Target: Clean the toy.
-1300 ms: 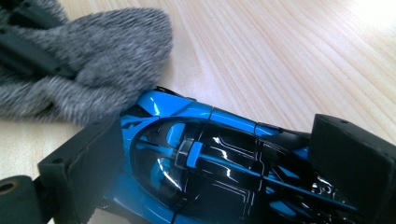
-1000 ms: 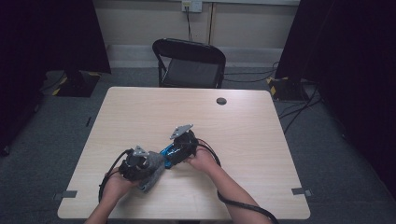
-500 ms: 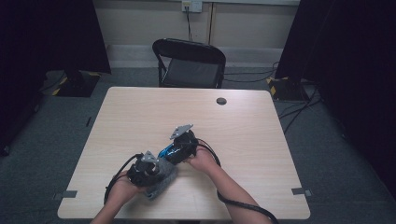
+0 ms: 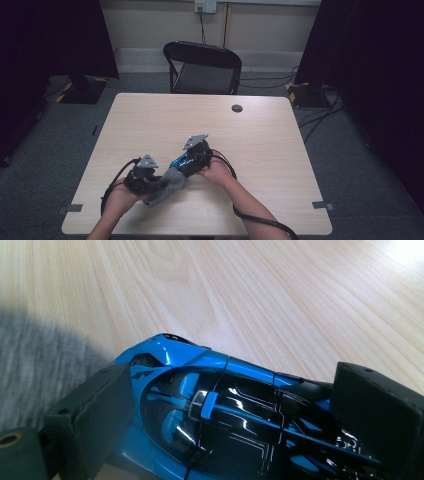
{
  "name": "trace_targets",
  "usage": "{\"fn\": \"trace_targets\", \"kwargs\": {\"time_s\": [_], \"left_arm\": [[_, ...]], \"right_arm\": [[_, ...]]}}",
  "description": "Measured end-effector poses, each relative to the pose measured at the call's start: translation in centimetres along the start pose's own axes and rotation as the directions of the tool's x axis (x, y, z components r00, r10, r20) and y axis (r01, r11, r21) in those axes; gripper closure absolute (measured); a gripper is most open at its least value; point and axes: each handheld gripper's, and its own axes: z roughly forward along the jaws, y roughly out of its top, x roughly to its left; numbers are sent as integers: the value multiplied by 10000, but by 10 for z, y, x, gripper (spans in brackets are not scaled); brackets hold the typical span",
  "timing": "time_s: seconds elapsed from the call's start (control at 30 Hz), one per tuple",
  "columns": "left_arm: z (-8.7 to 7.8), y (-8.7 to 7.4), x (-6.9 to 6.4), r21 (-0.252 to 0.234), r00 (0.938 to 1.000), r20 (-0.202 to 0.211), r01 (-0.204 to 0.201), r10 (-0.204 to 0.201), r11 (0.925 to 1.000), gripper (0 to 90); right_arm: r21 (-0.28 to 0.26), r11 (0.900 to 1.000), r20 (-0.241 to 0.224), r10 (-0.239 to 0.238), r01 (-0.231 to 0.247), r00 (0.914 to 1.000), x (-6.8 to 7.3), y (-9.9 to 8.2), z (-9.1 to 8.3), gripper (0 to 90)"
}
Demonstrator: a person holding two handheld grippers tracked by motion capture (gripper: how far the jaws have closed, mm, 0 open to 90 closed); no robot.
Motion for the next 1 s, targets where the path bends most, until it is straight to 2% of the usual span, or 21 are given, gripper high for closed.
{"fn": "trace_targets", "kwargs": {"time_s": [0.1, 0.17, 0.2, 0.27, 0.3, 0.33, 0.4, 0.53, 0.6, 0.67, 0.77, 0.8, 0.9, 0.93, 1.0], "left_arm": [[-9, -2, 13, -455, 9982, -502, 304, -327, 9985, 784], [-12, -4, 20, -835, 9931, -919, 651, -728, 9944, 782], [-13, -4, 24, -989, 9893, -1110, 839, -948, 9915, 781], [-12, -4, 33, -1214, 9766, -1731, 1071, -1273, 9868, 781], [-11, -4, 36, -1227, 9726, -1862, 1178, -1394, 9854, 781], [-8, -4, 40, -1352, 9659, -1982, 1417, -1669, 9806, 781], [-1, -3, 47, -1250, 9547, -2302, 1633, -1887, 9786, 782], [11, -5, 53, -1100, 9398, -2781, 1744, -1987, 9785, 781], [17, -6, 54, -872, 9355, -2951, 1763, -1945, 9805, 780], [22, -7, 54, -677, 9355, -3006, 1731, -1855, 9826, 780], [30, -6, 48, -324, 9468, -2875, 1411, -1445, 9895, 780], [32, -4, 45, -170, 9540, -2716, 1273, -1271, 9917, 780], [35, -2, 38, 39, 9616, -2580, 984, -940, 9951, 781], [37, -1, 35, -26, 9618, -2559, 1002, -975, 9950, 781], [37, 0, 34, 219, 9654, -2510, 790, -711, 9966, 781]], "right_arm": [[-23, 10000, 26, -4, 4, 10000, 0, 0, 0, 36], [-32, 10000, 41, -31, 32, 10000, 0, 0, 0, 36], [-36, 10000, 29, -34, 34, 10000, 0, 0, 0, 36], [-49, 10000, 13, -54, 54, 10000, 0, 0, 0, 36], [-62, 10000, -2, -30, 30, 10000, 0, 0, 0, 36], [-53, 10000, -1, -18, 18, 10000, 0, 0, 0, 36], [-85, 10000, 2, -21, 21, 10000, 0, -1, 0, 36], [-12, 10000, -9, -29, 29, 10000, 0, 0, 0, 37], [-11, 10000, -33, -38, 38, 10000, -1, 0, 0, 37], [-60, 10000, -54, -39, 38, 10000, -1, -1, 0, 37], [-45, 10000, -49, -28, 28, 10000, -1, 0, 0, 37], [-50, 10000, -45, -29, 29, 10000, -1, 0, 0, 37], [-108, 9999, -21, -29, 29, 10000, 0, -1, 0, 37], [-115, 9999, -13, -14, 14, 10000, 0, -1, 0, 37], [-87, 10000, 0, 5, -5, 10000, 0, -1, 0, 37]]}}
